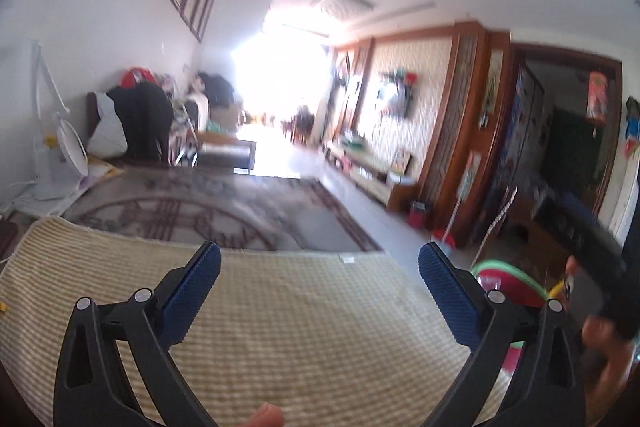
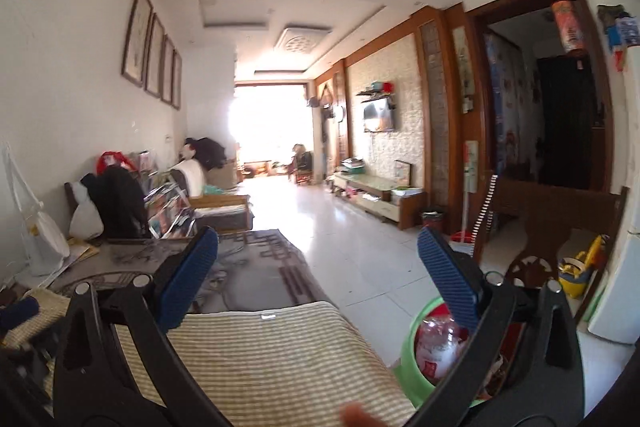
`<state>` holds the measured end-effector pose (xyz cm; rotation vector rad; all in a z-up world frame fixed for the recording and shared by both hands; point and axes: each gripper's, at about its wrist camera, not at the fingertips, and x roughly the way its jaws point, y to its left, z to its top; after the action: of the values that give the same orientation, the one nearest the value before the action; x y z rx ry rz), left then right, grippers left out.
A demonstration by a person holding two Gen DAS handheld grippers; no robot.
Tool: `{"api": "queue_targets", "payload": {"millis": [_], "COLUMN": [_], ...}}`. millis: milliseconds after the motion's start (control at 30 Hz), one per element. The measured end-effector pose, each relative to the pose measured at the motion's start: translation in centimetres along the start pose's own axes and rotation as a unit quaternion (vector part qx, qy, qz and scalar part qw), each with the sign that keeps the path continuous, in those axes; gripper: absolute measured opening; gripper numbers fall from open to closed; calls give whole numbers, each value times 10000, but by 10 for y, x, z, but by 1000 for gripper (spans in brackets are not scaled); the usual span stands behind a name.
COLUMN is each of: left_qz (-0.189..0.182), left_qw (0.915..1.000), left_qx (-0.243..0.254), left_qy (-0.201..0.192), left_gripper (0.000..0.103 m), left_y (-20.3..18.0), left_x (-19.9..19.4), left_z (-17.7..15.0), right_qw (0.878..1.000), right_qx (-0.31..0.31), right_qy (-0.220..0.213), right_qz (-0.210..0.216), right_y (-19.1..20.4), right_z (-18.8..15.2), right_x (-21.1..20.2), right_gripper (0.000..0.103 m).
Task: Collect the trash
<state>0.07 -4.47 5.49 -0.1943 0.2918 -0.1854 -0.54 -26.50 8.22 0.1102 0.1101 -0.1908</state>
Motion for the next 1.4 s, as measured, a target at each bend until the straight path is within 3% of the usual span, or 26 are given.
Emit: {"api": "queue_targets", "payload": {"millis": [100,267,367,667,1000,1400], "left_qz": [-91,-225,-45,302,345,372], "left_qw": [10000,9992,9994,9981,9969,9957], "left_qx": [16,-247,-230,-379,-404,-363], "left_qy": [-28,216,254,377,583,767], "left_gripper": [95,95,95,95,95,95], "left_y": [0,6,9,18,23,21], "left_x": [-5,-4,-5,-6,2,5], "left_z": [3,3,1,-4,-9,-11], "right_qw": [9953,9914,9886,9900,9871,9886], "right_qx": [813,716,676,101,26,-485], "right_qy": [490,1063,1344,1389,1570,1387], "right_qz": [174,-276,-110,222,300,322], "right_y": [-18,-20,-7,25,25,43], "right_z": [-6,-25,-36,-43,-48,-49], "right_x": [1,14,23,28,32,26], "right_gripper": [98,98,98,98,98,98]}}
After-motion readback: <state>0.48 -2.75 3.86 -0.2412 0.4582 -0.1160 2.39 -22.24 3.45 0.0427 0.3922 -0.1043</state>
